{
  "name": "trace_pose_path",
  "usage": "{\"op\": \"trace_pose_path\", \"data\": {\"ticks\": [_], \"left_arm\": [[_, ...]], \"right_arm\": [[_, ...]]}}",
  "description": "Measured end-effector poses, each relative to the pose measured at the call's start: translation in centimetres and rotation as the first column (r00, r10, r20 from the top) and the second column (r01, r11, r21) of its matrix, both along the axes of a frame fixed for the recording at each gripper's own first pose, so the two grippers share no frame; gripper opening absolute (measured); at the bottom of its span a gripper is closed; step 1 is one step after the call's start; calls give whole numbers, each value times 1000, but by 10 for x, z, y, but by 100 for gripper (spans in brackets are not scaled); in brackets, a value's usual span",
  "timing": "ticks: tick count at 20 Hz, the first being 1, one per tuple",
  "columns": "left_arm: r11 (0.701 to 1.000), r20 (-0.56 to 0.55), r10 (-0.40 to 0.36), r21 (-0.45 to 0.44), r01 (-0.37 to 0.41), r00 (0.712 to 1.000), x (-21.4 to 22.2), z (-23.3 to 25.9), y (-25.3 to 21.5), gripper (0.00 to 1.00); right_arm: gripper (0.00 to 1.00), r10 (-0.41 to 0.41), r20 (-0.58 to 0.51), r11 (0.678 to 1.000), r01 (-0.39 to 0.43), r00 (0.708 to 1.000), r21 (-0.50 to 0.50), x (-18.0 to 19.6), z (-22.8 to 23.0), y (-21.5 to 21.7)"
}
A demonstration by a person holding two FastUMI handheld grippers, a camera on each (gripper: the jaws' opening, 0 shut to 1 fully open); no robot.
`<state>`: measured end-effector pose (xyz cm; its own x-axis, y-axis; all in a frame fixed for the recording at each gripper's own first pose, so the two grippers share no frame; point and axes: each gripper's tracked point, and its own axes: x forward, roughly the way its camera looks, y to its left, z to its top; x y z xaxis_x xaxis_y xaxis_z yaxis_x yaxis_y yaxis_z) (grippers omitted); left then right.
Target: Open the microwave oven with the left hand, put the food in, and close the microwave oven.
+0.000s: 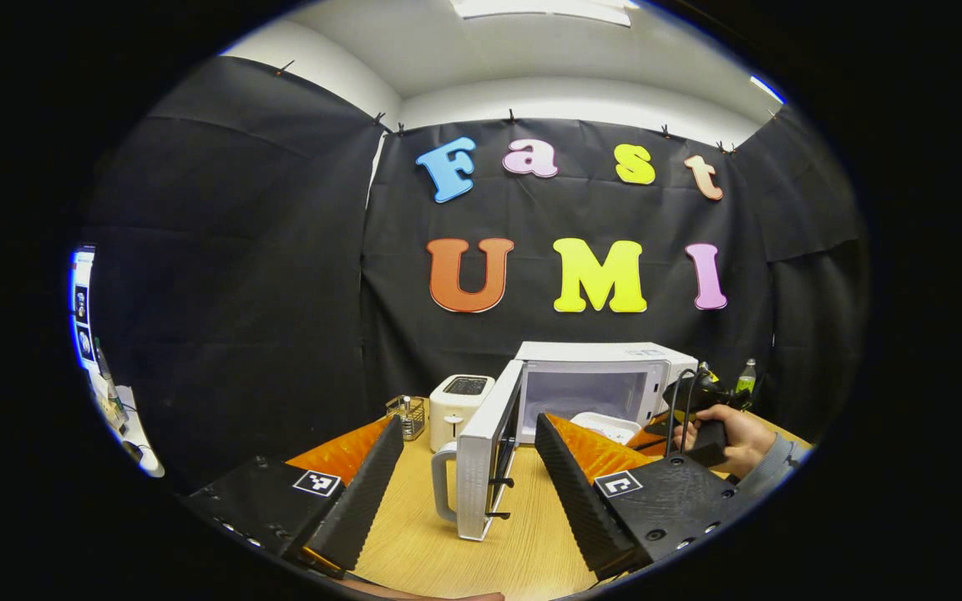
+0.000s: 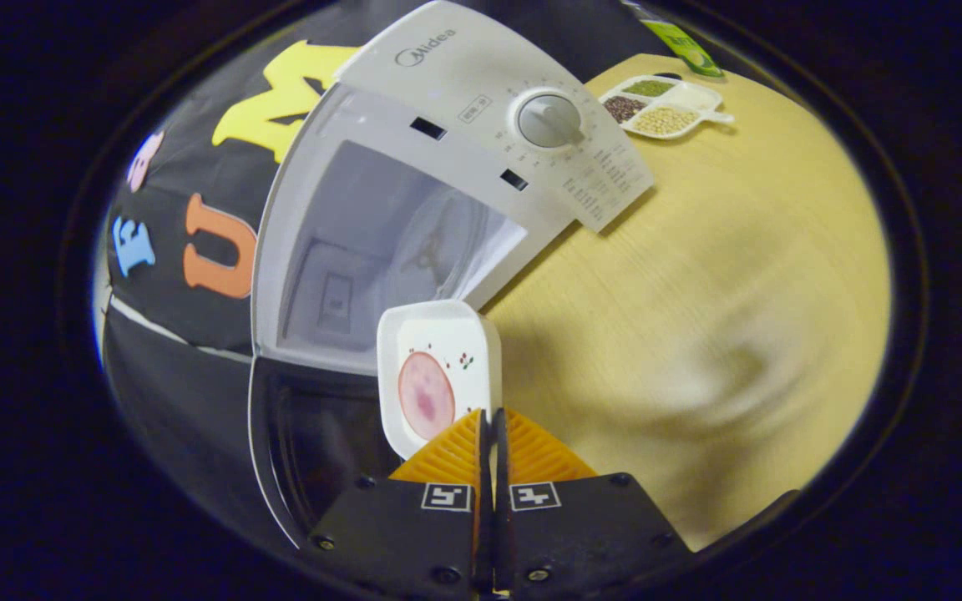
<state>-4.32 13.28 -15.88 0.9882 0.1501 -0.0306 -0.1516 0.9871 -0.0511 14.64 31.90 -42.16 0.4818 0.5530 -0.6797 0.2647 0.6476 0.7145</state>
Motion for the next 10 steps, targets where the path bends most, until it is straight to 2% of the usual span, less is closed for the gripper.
{"op": "trace_pose_path", "data": {"ticks": [2,5,10], "left_arm": [[1000,-10,4,7,-4,1000,2,-4,4,94],[1000,-19,15,3,-15,1000,6,-10,11,94],[997,-38,29,-66,-31,999,18,-27,23,94]], "right_arm": [[4,-136,18,989,134,991,67,23,5,11],[4,-312,71,943,299,948,147,58,9,25],[4,-449,162,883,410,879,229,100,7,52]]}}
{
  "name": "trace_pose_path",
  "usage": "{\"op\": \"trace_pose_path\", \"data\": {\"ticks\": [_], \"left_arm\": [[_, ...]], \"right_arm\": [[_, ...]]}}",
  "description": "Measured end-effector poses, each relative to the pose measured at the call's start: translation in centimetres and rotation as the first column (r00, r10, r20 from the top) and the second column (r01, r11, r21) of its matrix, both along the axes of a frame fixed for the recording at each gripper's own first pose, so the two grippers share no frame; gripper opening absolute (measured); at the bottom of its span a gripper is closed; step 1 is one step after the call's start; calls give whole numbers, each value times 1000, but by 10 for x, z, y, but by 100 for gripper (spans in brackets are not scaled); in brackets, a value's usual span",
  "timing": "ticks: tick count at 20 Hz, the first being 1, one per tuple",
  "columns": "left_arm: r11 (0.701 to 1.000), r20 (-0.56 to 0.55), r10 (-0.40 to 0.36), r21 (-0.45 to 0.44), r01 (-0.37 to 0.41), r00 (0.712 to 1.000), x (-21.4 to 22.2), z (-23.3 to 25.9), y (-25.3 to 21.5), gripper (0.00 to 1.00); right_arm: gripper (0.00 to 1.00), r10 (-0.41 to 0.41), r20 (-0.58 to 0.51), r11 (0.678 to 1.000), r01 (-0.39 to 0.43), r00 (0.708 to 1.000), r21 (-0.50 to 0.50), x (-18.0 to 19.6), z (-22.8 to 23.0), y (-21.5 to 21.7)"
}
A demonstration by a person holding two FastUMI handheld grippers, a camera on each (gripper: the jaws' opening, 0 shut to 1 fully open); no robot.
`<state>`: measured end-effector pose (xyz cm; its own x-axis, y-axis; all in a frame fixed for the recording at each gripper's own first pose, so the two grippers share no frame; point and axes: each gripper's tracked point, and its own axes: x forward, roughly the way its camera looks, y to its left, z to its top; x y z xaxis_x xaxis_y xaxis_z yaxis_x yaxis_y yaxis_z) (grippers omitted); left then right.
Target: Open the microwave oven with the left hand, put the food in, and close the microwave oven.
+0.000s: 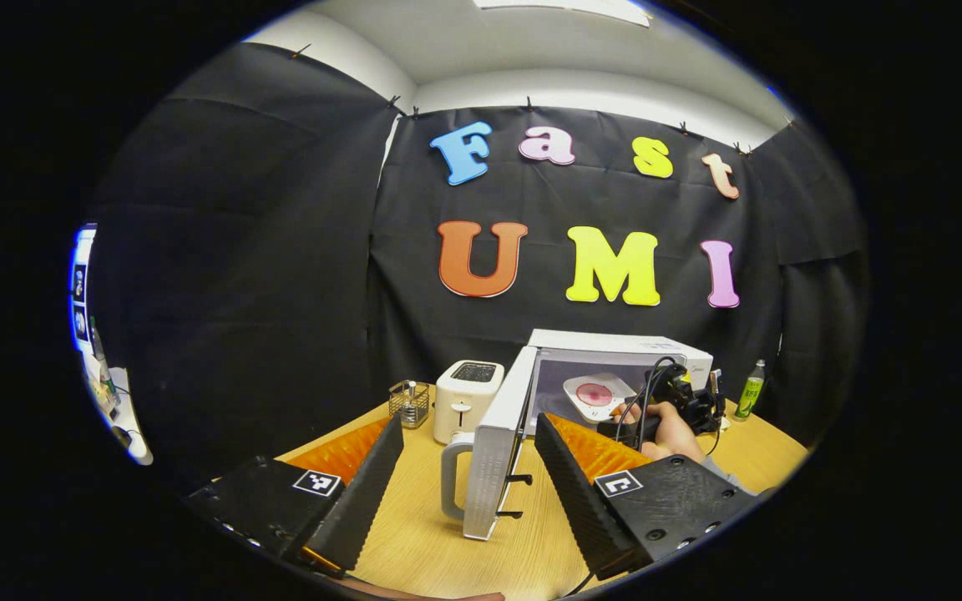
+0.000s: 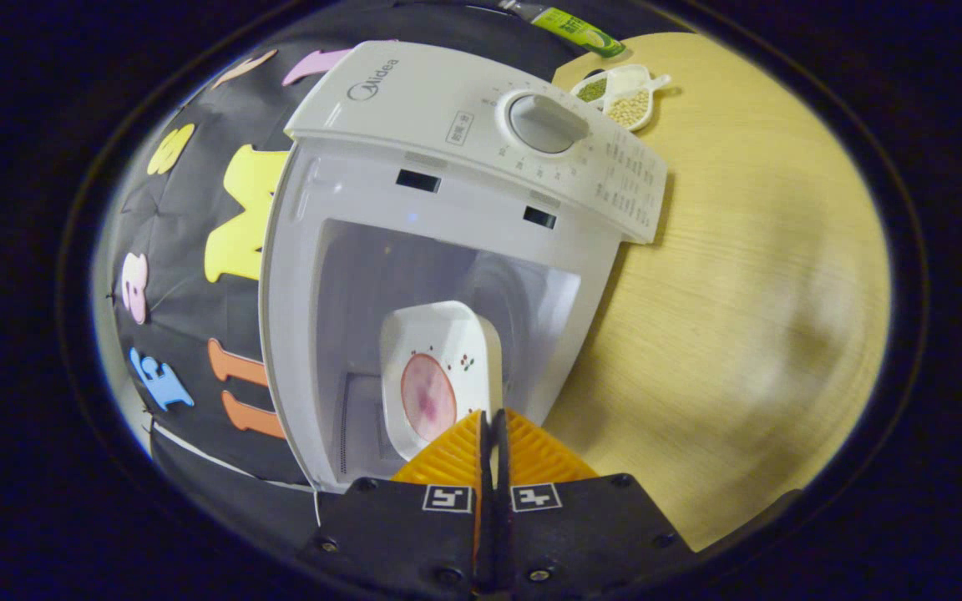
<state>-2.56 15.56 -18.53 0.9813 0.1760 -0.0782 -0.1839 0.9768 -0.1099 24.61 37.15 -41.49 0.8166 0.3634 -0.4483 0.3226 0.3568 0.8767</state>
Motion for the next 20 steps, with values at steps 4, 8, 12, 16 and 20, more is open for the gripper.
{"op": "trace_pose_path", "data": {"ticks": [4,8,12,16,20], "left_arm": [[999,-11,20,-48,-20,1000,3,-10,9,94],[998,-27,49,-27,-50,998,4,-17,21,94],[998,-11,60,-33,-60,998,8,-17,22,94],[998,-16,53,-39,-53,998,18,-26,17,94],[999,-12,47,-25,-47,999,19,-22,13,94]], "right_arm": [[4,-133,71,991,130,989,42,32,-3,6],[0,-185,137,981,190,973,-24,56,-9,6],[7,-192,186,975,210,964,-78,70,-19,3],[7,-165,187,971,193,968,-144,71,-38,8],[11,-143,207,977,172,968,-126,76,-37,13]]}}
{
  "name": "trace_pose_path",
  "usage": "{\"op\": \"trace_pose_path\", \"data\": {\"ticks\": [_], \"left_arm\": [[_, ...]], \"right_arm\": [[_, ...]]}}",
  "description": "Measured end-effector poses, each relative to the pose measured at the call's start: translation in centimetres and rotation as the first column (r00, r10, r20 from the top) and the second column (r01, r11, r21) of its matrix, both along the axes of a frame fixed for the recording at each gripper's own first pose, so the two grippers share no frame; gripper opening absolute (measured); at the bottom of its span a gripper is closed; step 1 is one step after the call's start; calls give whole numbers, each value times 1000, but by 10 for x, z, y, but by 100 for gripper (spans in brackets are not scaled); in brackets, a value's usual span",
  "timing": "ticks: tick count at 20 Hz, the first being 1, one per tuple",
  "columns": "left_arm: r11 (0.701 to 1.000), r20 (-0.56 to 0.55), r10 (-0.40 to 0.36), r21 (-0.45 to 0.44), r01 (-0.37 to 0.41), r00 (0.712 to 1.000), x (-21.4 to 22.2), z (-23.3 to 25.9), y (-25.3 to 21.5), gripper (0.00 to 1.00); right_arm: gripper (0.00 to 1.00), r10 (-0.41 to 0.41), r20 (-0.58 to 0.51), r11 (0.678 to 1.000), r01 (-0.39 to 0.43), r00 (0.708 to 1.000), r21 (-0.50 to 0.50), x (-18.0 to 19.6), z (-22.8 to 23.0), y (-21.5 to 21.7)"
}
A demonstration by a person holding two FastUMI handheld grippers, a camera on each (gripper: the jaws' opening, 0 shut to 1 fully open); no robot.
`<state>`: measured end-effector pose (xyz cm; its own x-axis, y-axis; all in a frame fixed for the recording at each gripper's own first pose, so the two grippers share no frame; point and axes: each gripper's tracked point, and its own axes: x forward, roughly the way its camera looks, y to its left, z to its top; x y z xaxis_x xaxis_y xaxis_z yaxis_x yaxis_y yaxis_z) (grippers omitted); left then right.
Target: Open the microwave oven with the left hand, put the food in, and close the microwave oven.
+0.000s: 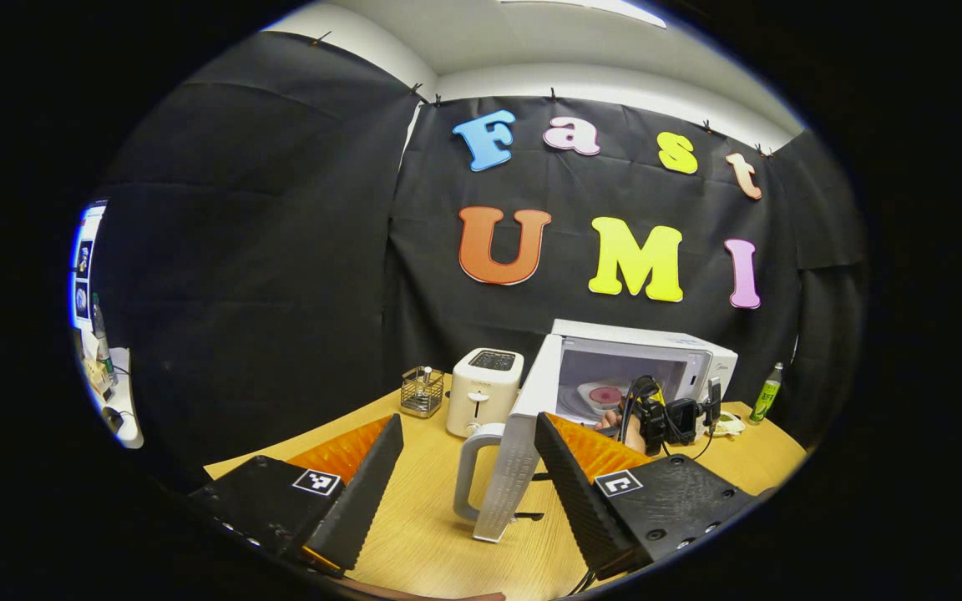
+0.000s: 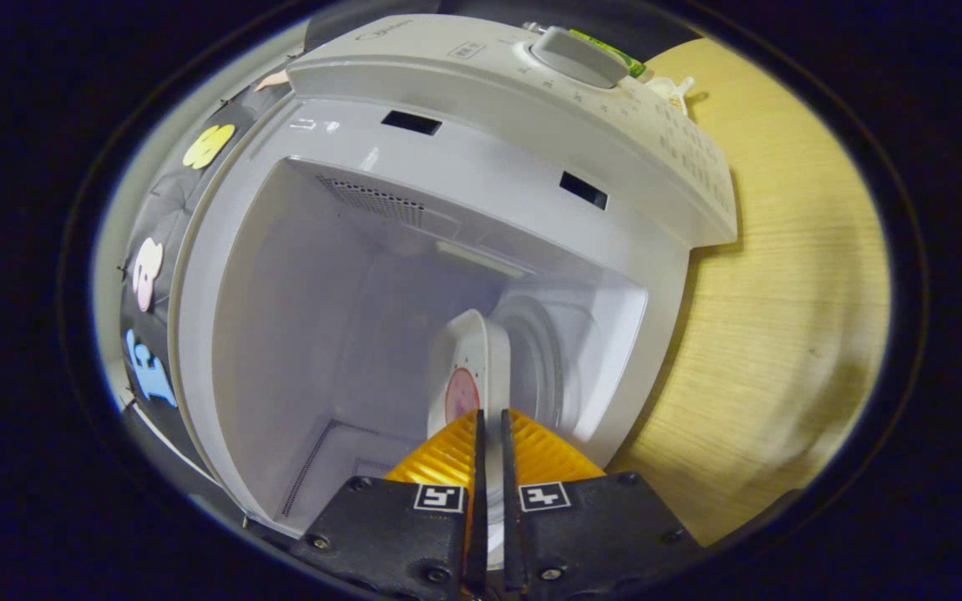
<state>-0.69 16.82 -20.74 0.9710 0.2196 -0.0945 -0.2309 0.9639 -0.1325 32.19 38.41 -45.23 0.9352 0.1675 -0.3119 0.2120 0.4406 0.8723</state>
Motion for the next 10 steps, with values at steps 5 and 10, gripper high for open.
{"op": "trace_pose_path", "data": {"ticks": [5,10], "left_arm": [[1000,2,-3,11,3,1000,-2,1,-5,94],[1000,-5,16,27,-16,1000,-12,3,-4,94]], "right_arm": [[13,8,115,957,26,993,-287,3,3,-14],[24,121,205,812,22,971,-583,-2,10,-7]]}}
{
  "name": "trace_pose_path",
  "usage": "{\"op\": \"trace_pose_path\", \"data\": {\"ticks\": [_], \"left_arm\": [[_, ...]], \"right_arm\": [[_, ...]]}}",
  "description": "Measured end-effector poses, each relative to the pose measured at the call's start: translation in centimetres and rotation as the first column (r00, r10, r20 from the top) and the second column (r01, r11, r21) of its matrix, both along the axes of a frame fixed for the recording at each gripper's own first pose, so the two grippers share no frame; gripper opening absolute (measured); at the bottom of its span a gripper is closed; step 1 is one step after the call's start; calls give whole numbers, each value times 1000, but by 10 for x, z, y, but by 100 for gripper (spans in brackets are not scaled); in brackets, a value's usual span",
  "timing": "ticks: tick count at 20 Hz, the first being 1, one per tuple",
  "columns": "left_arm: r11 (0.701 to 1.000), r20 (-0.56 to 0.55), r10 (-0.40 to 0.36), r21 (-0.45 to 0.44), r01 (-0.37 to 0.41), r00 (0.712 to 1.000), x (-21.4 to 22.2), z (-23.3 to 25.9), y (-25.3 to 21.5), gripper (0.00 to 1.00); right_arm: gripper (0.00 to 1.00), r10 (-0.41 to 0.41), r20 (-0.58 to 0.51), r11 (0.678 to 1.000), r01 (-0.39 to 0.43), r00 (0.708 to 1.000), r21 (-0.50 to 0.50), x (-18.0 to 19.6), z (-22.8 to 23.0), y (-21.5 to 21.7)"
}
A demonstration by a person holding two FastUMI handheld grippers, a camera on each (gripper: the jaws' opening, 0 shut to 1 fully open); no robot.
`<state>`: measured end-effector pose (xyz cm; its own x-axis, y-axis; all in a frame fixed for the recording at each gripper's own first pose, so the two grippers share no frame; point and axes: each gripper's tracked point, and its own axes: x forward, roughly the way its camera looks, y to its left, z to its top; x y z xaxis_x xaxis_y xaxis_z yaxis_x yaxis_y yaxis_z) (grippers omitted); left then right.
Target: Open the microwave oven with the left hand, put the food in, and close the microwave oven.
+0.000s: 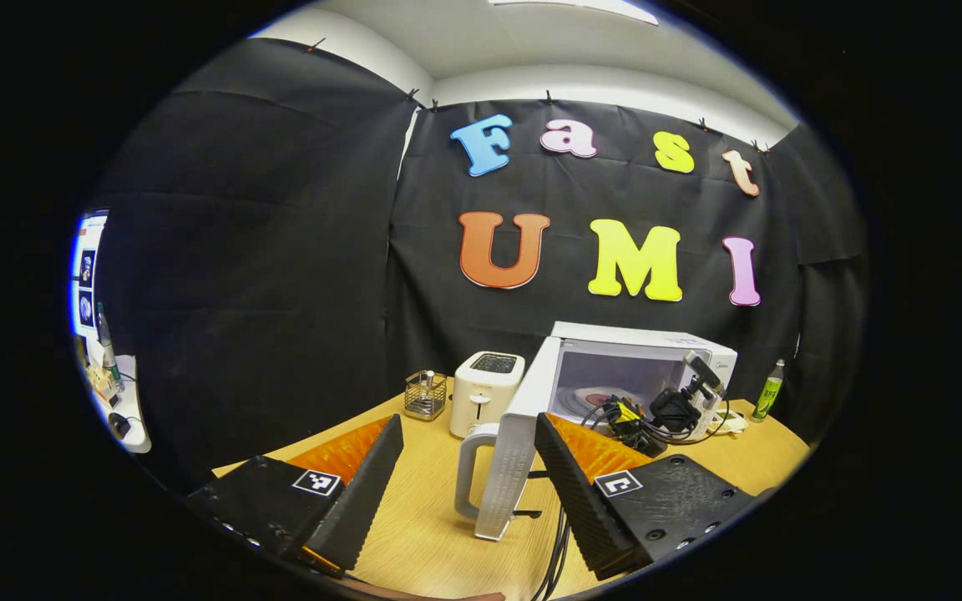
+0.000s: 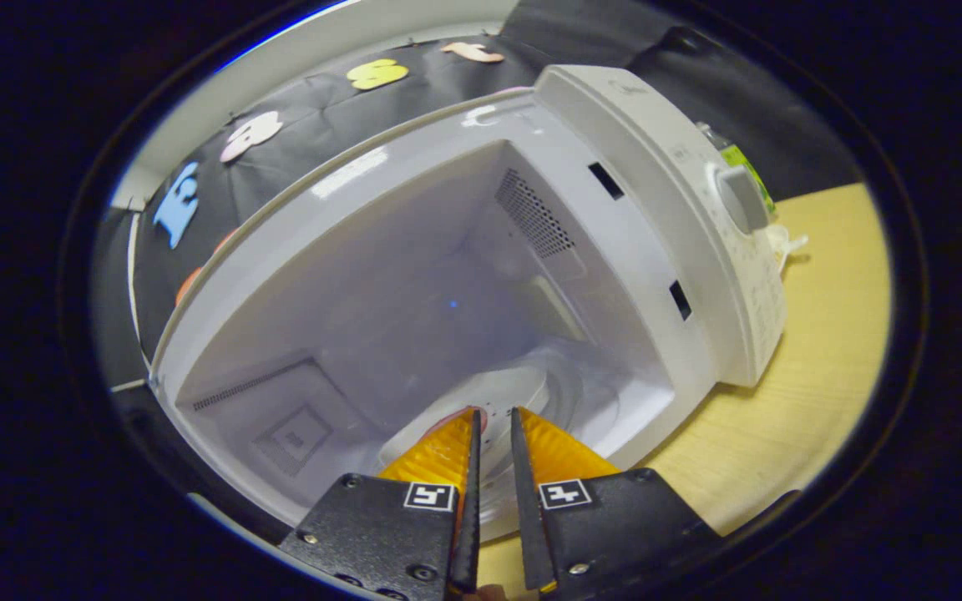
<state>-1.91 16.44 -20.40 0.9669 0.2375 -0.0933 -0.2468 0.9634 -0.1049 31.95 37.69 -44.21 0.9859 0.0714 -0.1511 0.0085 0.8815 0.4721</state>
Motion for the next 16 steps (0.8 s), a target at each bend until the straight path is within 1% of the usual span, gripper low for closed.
{"op": "trace_pose_path", "data": {"ticks": [1,2,3,5,6,7,8,9,10,11,12,13,14,16], "left_arm": [[1000,1,6,8,-6,1000,-4,0,2,94],[1000,0,13,17,-13,1000,-7,1,4,94],[1000,0,17,23,-17,1000,-9,2,5,94],[999,-2,18,30,-18,1000,-17,3,8,94],[999,-2,19,36,-19,1000,-21,3,11,94],[999,-2,21,41,-21,1000,-23,3,14,94],[999,-1,23,49,-22,1000,-25,2,18,94],[998,-3,30,58,-30,1000,-25,1,23,94],[997,-13,38,66,-37,999,-24,-2,30,94],[997,-24,44,72,-43,999,-23,-6,35,82],[996,-32,45,78,-43,998,-22,-8,40,94],[996,-37,46,84,-43,998,-20,-10,46,94],[996,-43,39,87,-35,998,-18,-12,49,94],[996,-41,13,86,-9,999,-11,-13,53,90]], "right_arm": [[26,30,5,999,-30,1000,-42,-3,-1,9],[14,64,9,995,-63,998,-81,-8,1,15],[30,91,20,990,-88,996,-108,-11,5,20],[31,148,35,975,-139,988,-176,-20,8,28],[41,171,44,967,-159,984,-201,-25,11,31],[77,191,50,959,-175,980,-224,-31,14,33],[75,207,48,952,-189,977,-241,-37,13,33],[93,225,41,944,-207,974,-259,-43,17,33],[92,242,40,937,-222,969,-269,-51,21,31],[92,252,38,932,-232,967,-278,-58,26,29],[91,260,31,924,-240,965,-297,-64,30,25],[100,266,21,915,-246,964,-320,-71,34,19],[100,280,14,904,-259,960,-341,-80,39,15],[100,308,-9,882,-289,951,-373,-103,46,1]]}}
